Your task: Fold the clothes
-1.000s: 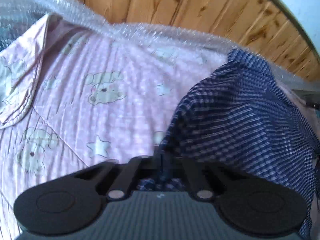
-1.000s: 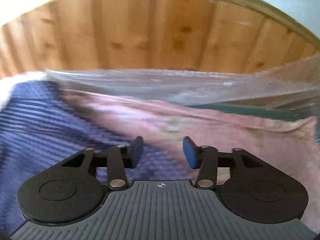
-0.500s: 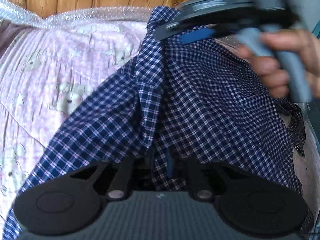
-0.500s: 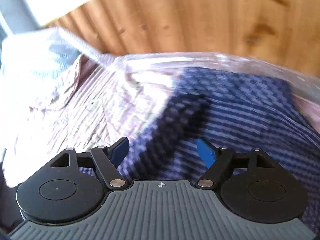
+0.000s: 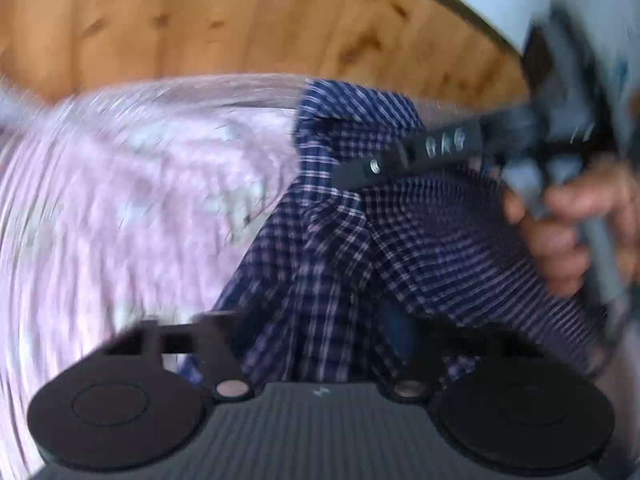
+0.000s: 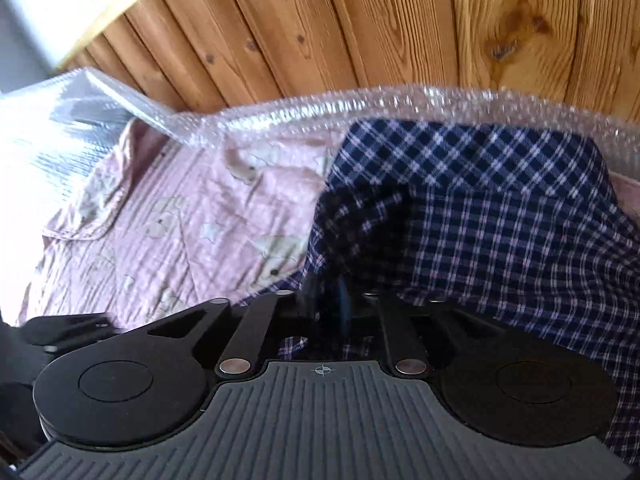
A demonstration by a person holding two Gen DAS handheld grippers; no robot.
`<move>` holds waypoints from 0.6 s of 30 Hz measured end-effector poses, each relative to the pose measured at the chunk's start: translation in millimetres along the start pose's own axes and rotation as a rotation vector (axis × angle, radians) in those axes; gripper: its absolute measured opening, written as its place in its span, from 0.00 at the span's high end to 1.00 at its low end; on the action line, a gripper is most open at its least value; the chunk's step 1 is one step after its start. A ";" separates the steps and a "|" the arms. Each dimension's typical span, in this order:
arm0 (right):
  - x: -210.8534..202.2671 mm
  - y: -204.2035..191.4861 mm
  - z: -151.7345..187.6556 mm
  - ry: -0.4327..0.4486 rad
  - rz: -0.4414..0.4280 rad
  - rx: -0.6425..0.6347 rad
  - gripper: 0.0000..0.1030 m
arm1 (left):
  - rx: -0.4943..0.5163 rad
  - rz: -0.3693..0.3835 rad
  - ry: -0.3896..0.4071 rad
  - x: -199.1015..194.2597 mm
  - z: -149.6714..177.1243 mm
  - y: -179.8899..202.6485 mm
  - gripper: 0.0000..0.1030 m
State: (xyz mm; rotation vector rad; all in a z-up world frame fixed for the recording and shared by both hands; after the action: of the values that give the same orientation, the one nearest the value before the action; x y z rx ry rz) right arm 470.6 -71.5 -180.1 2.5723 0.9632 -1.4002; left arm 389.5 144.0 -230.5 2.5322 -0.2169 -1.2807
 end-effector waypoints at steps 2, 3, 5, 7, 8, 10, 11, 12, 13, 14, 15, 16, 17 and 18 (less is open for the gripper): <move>-9.5 10.1 -3.3 0.041 0.032 0.000 0.53 | 0.022 -0.039 0.008 5.8 -11.5 -1.6 0.99; -15.1 17.8 -4.8 0.062 0.063 -0.002 0.52 | 0.033 -0.058 0.013 8.6 -17.3 -2.4 0.99; -25.0 38.8 -5.2 0.087 0.152 -0.009 0.51 | 0.000 -0.090 0.028 8.2 -34.6 -18.6 0.98; -28.8 64.9 -0.1 0.074 0.257 -0.019 0.47 | -0.063 -0.102 -0.009 14.9 -48.9 -49.3 0.96; -28.6 78.5 3.9 0.054 0.294 -0.009 0.47 | -0.070 -0.105 -0.033 21.9 -49.0 -55.4 0.92; -26.9 106.1 14.8 -0.001 0.333 0.040 0.47 | -0.078 -0.104 -0.069 34.2 -45.3 -60.9 0.83; -29.9 118.1 19.7 -0.015 0.335 0.065 0.47 | -0.076 -0.091 -0.068 32.5 -43.2 -59.3 0.79; -34.9 125.5 21.0 -0.012 0.334 0.068 0.47 | -0.072 -0.077 -0.065 29.8 -41.2 -57.4 0.75; -40.4 130.4 20.4 0.000 0.333 0.058 0.44 | -0.068 -0.062 -0.061 27.1 -39.3 -55.6 0.64; -46.0 135.4 19.7 0.012 0.332 0.047 0.39 | -0.071 -0.053 -0.044 26.5 -39.5 -52.5 0.51; -47.9 138.8 16.7 0.021 0.334 0.023 0.35 | -0.075 -0.045 -0.025 26.1 -40.0 -49.3 0.48; -47.3 141.0 12.1 0.026 0.338 -0.012 0.25 | -0.075 -0.035 -0.017 27.8 -38.6 -45.3 0.48; -46.7 143.2 7.4 0.031 0.341 -0.046 0.21 | -0.056 -0.060 -0.013 31.3 -40.9 -42.3 0.57; -41.2 144.4 2.3 0.022 0.345 -0.090 0.21 | -0.033 -0.091 -0.011 34.9 -43.8 -39.5 0.73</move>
State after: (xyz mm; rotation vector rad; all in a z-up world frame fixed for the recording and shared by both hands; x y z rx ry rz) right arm 531.8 -208.6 -183.4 2.5350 0.5339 -1.2091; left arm 445.6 180.5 -245.4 2.5345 -0.0828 -1.3202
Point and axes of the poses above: each gripper's, at about its wrist camera, not at the fingertips, and x roughly the way its jaws point, y to its right, z to its underside, the point moved 3 cm from there along x, roughly the way its jaws point, and after that the axes turned 7 degrees about -x, right-handed, at the moved point
